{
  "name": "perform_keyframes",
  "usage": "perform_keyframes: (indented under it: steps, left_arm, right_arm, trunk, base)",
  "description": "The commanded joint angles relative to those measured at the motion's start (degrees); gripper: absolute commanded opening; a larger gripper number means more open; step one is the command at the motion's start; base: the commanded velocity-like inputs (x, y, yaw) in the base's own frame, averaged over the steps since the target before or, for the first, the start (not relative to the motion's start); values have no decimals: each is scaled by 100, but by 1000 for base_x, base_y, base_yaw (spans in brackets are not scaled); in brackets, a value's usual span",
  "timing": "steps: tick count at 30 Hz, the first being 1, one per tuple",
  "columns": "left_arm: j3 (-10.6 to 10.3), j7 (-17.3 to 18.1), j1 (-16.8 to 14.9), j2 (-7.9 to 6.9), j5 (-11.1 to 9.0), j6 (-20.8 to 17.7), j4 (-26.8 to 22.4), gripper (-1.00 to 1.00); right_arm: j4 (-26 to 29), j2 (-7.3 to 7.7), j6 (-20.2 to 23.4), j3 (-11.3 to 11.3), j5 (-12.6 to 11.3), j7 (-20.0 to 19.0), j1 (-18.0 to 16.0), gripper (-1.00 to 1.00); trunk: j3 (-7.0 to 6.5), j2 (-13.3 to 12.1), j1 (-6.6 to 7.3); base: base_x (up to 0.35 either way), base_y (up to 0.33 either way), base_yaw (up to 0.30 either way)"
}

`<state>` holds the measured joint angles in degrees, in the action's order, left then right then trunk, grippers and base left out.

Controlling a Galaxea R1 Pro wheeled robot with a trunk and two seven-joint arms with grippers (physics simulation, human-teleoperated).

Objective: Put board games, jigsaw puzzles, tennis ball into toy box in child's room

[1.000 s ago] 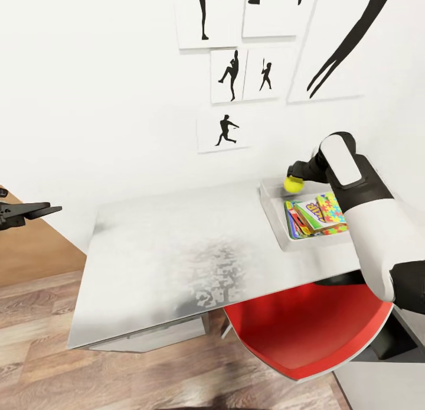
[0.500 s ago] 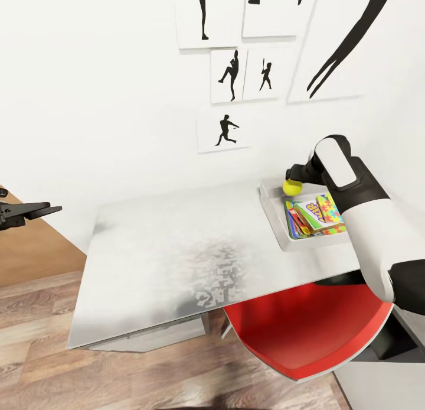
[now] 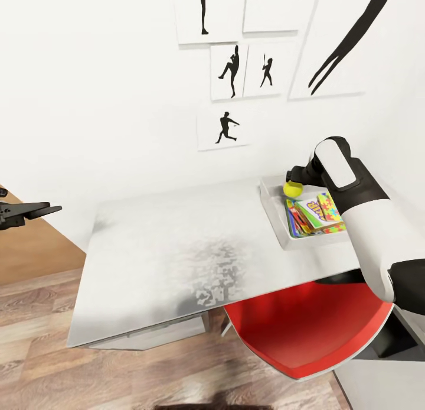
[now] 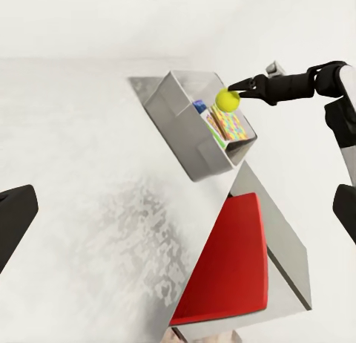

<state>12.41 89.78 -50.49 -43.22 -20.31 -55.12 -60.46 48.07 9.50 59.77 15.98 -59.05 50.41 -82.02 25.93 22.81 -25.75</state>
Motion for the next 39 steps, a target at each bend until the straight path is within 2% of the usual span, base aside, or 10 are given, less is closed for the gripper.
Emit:
perform_keyframes:
  steps: [1,25,28,31,34,39]
  left_arm:
    - [-3,22,-4,-2,1,-61,0,100]
    - [7,22,-4,-11,-8,-102,-9,100]
    - [7,22,-4,-11,-8,-103,-9,100]
    - [5,22,-4,-11,-8,-104,-9,100]
    - [5,22,-4,-11,-8,-104,-9,100]
    - [7,22,-4,-11,-8,-105,-8,100]
  right_arm:
    - [2,8,8,24,-69,55,-7,-100]
    - [9,59,17,-8,-79,-66,-17,-100]
    - [9,57,16,-97,-80,-66,-20,-100]
    - [9,53,18,-303,-75,-66,-18,-100]
    - [9,42,23,-413,-65,-66,-17,-100]
    - [9,48,23,-477,-62,-66,-20,-100]
  trunk:
    - [13,11,-3]
    - [22,11,-3]
    - [22,11,-3]
    - [22,11,-3]
    - [22,11,-3]
    - [22,11,-3]
  base:
    - [0,0,0]
    - [0,0,0]
    - [0,0,0]
    - [0,0,0]
    - [0,0,0]
    - [0,0,0]
